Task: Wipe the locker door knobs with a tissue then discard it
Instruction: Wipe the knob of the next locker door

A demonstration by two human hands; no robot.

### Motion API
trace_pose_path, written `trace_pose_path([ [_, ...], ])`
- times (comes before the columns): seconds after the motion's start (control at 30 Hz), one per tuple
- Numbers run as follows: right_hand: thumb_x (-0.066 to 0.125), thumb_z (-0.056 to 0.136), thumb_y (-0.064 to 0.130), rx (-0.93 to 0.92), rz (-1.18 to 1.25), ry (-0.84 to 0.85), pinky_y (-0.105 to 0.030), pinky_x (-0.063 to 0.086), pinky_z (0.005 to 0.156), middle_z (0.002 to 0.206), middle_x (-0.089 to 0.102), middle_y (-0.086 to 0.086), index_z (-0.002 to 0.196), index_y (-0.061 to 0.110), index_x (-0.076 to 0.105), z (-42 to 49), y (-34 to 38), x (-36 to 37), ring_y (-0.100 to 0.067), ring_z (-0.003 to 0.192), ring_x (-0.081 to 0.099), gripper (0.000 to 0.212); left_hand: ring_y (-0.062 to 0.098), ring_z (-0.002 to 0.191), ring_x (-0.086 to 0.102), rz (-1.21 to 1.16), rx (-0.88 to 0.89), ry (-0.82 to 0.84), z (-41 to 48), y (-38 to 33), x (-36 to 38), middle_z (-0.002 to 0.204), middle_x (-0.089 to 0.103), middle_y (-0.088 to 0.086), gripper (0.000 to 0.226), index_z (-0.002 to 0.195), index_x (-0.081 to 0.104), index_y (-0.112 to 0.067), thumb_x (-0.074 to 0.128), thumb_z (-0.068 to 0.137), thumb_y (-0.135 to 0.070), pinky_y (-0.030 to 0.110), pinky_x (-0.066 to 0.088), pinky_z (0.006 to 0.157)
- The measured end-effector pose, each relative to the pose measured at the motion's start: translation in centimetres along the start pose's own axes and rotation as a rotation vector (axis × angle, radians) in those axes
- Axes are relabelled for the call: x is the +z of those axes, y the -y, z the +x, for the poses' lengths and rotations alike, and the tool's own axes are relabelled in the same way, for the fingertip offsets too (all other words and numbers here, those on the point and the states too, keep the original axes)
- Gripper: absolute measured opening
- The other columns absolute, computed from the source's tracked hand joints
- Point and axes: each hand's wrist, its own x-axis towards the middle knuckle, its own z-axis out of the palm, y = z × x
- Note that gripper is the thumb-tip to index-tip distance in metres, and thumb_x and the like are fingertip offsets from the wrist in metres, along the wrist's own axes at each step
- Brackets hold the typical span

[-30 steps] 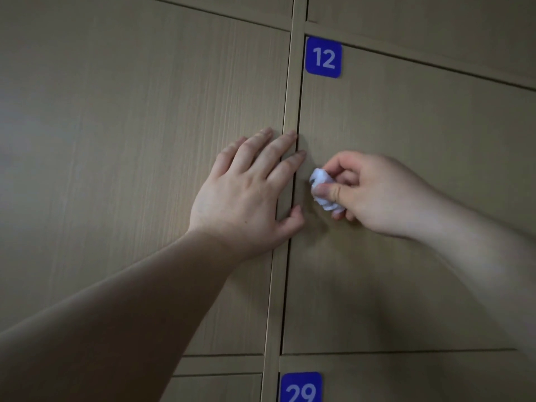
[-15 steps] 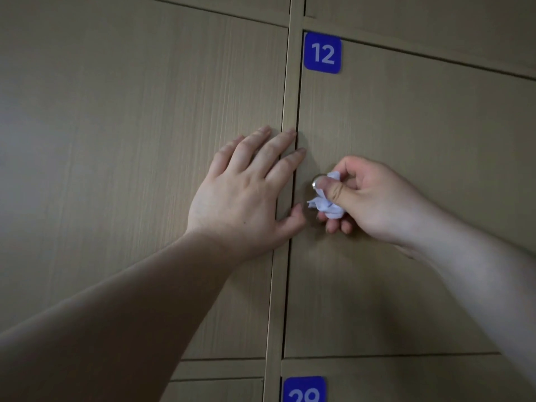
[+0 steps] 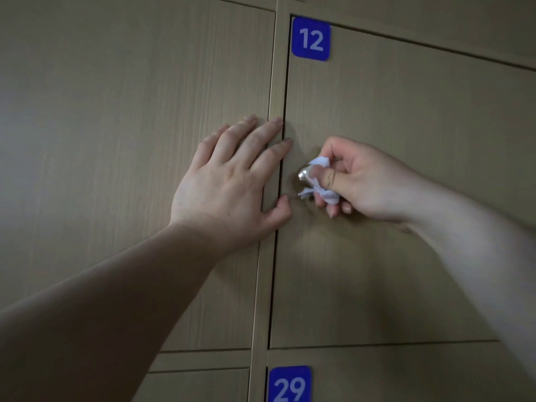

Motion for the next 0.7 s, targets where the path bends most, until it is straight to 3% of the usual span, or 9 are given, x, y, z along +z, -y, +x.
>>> trace_pose_path([
  [0.13,0.049,0.102,0.017,0.043,0.248,-0.170,-0.019,0.032,0.038,0.052,0.060,0.002,0.082,0.017,0.050,-0.7,-0.8,0.7,-0.013,0.040,0.051,0.020,0.023,0.148,0.027,0.001,0.001,0.017,0.1,-0.1,-0.3,0.160,0.032,-0.002,0.072,0.148,0.044,-0.023,0.045,0.086,-0.059,0.044,0.020,0.119],
  [0.27,0.050,0.102,0.018,0.058,0.347,-0.292,-0.021,0.038,0.040,0.056,0.065,0.002,0.085,0.014,0.054,-1.8,-1.8,0.5,-0.013,0.043,0.055,0.019,0.024,0.148,0.027,0.001,-0.006,0.036,-0.2,-0.2,-0.4,0.161,0.032,-0.001,0.072,0.149,0.043,-0.022,0.044,0.086,-0.058,0.045,0.021,0.120],
  [0.57,0.054,0.100,0.020,0.057,0.231,-0.145,-0.020,0.044,0.048,0.062,0.066,0.005,0.091,0.014,0.060,-4.9,-3.8,-3.8,-0.010,0.051,0.060,0.013,0.025,0.141,0.031,-0.039,-0.084,0.132,0.7,-2.0,-2.2,0.156,0.036,-0.004,0.075,0.143,0.045,-0.025,0.049,0.077,-0.061,0.046,0.025,0.112],
  [0.7,0.054,0.100,0.022,0.012,0.167,-0.057,-0.022,0.045,0.050,0.062,0.068,0.009,0.091,0.015,0.061,-6.1,-4.7,-6.9,-0.011,0.053,0.061,0.013,0.028,0.128,0.040,-0.028,-0.069,0.055,2.2,-4.9,-3.2,0.144,0.047,0.000,0.069,0.138,0.049,-0.021,0.054,0.076,-0.052,0.046,0.030,0.103],
])
